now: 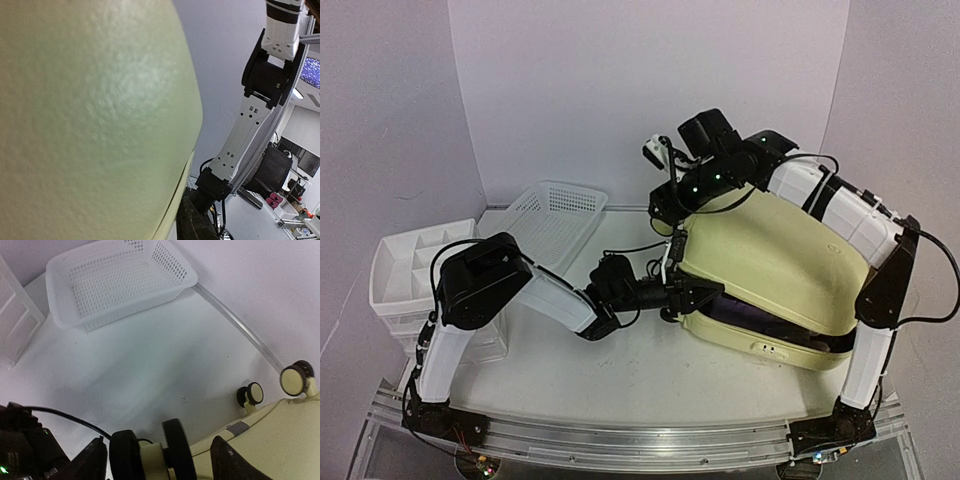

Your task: Open, take out, and arrange the luggage

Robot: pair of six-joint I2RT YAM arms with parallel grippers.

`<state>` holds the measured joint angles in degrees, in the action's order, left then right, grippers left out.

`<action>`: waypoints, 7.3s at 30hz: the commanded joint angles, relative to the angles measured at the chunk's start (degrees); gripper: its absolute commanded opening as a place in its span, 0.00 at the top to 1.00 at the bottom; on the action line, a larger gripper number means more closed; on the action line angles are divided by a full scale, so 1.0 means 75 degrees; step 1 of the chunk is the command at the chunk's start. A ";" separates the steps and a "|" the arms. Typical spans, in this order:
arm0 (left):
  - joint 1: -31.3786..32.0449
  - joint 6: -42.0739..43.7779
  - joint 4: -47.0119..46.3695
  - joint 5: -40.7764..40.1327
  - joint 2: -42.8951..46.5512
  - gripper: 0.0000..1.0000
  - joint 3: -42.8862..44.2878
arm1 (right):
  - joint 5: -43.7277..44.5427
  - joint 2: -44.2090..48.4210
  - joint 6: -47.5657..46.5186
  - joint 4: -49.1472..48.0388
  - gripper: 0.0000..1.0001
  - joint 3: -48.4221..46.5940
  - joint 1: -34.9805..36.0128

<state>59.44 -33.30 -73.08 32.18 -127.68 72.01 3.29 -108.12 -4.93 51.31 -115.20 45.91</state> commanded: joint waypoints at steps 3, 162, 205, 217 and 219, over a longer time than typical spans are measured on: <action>-0.0277 -0.0353 -0.0802 -0.0302 0.0403 0.77 0.0534 | 0.1288 0.1572 0.0733 0.0301 0.02 -0.0755 0.0123; -0.2402 -0.4710 0.2925 0.0068 0.1312 0.52 0.1924 | -0.2884 0.7192 0.1246 0.1811 0.02 0.5970 -0.6590; -0.3105 -0.4264 0.3735 -0.0799 -0.0040 0.76 0.6329 | 0.3307 0.3573 -0.6107 -0.1530 0.02 0.5332 -0.0613; -0.3184 -0.2449 0.4112 -0.0388 0.1710 0.23 0.3271 | 0.3957 0.3020 -0.6298 -0.2184 0.02 0.4225 -0.0719; -0.3255 -0.1785 0.4642 -0.0100 0.2231 0.09 0.2450 | 0.3862 0.2869 -0.6341 -0.2209 0.02 0.3993 -0.0783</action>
<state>36.73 -58.39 -40.18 27.86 -121.21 98.21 27.59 -86.15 -51.16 44.40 -77.80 41.67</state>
